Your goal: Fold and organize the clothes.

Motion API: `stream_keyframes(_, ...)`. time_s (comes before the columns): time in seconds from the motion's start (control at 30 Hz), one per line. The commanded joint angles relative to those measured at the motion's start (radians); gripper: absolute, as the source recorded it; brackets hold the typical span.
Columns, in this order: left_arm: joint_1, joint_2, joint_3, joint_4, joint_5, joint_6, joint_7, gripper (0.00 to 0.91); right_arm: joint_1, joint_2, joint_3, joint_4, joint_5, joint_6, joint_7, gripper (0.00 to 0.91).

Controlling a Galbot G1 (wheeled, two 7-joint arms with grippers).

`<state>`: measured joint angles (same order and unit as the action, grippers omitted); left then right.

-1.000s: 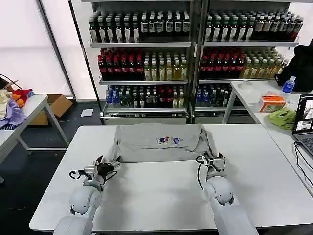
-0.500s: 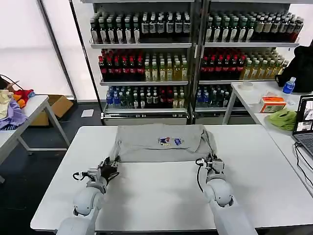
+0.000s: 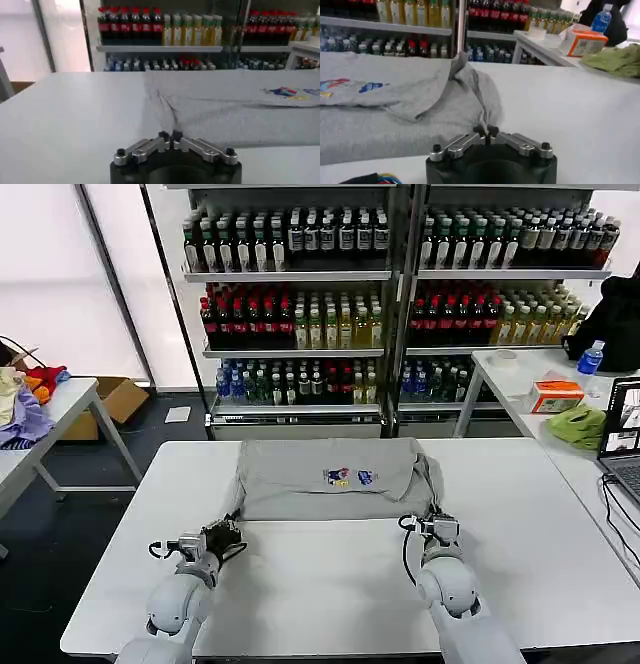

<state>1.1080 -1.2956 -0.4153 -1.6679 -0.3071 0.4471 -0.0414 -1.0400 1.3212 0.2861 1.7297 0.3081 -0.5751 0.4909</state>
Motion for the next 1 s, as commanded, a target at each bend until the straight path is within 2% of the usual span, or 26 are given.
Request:
stream_keyframes(0.03,0.087,0.02,-0.019,-0.18,-0.013,-0.002,0.0,0.0,-0.062,-0.008,0.002,0.15,-0.019,-0.003,0.016,0.0)
stream_keyframes(0.4,0.278,0.07,-0.064,-0.369,-0.006,0.014,0.003,0.0,-0.259,-0.036,0.014,0.333,-0.031,-0.003,0.071,0.0)
stream_keyframes(0.53,0.428,0.095,-0.076,-0.464,0.026,0.013,0.005,0.0,-0.392,-0.047,0.039,0.415,-0.027,0.001,0.078,0.0)
stream_keyframes(0.73,0.568,0.054,-0.102,-0.558,0.061,-0.018,0.002,0.0,-0.51,-0.049,0.102,0.464,-0.012,0.01,0.081,0.0)
stream_keyframes(1.0,0.705,0.038,-0.103,-0.605,0.11,-0.045,-0.006,0.0,-0.646,-0.066,0.12,0.507,-0.022,0.06,0.098,0.0)
